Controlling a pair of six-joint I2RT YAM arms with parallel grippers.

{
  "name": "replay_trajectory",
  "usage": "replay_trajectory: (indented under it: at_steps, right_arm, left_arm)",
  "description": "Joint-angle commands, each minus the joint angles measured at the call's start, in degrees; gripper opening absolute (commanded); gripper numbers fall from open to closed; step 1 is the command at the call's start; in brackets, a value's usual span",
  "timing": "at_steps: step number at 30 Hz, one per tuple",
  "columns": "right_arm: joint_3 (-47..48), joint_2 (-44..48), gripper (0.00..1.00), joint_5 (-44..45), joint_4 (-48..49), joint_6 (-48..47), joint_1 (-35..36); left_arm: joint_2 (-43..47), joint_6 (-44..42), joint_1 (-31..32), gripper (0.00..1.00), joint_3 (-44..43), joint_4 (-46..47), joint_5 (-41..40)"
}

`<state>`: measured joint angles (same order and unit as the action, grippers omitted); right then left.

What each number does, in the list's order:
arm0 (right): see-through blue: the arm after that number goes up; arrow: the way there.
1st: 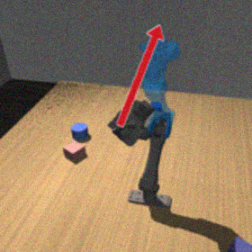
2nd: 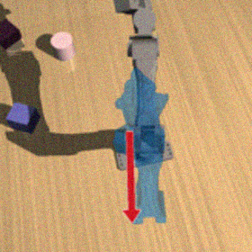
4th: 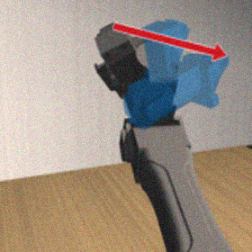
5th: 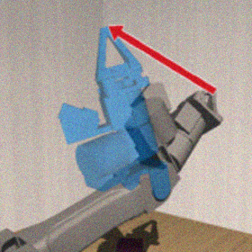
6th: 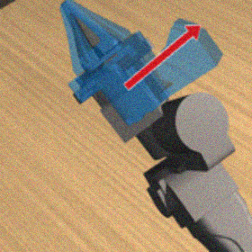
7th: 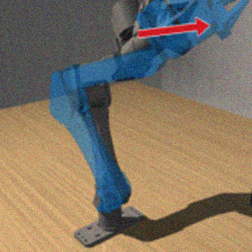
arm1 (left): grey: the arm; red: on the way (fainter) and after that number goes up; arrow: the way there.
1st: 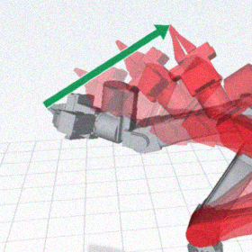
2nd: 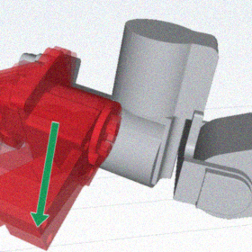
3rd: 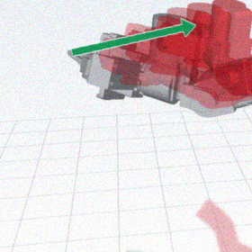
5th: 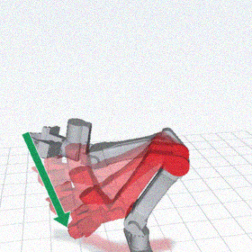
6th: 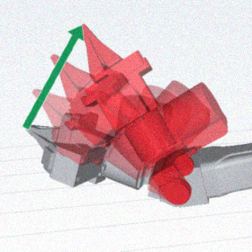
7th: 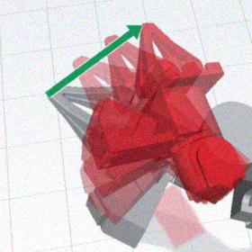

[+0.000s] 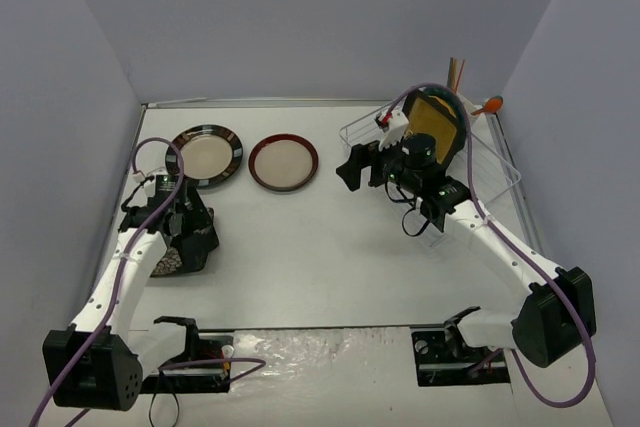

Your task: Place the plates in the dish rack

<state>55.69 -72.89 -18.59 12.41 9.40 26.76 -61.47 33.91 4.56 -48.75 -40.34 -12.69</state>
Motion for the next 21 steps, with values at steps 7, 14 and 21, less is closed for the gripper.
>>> replay_trajectory:
  at_steps: [7, 14, 21]
  right_arm:
    - [-3.1, 3.8, 0.94, -7.2, 11.9, 9.1, 4.7]
    - [-5.7, 6.3, 0.94, -10.5, 12.1, 8.2, 5.7]
    - [-7.6, 8.1, 0.94, -12.4, 11.5, 7.6, 5.8]
  left_arm:
    - [-2.0, -0.1, -12.9, 0.97, -0.1, 8.3, 2.3]
    - [-7.8, -6.5, -22.2, 0.97, -2.3, 11.8, 2.8]
    - [-14.6, -16.6, -25.0, 0.97, -5.5, 15.0, 3.9]
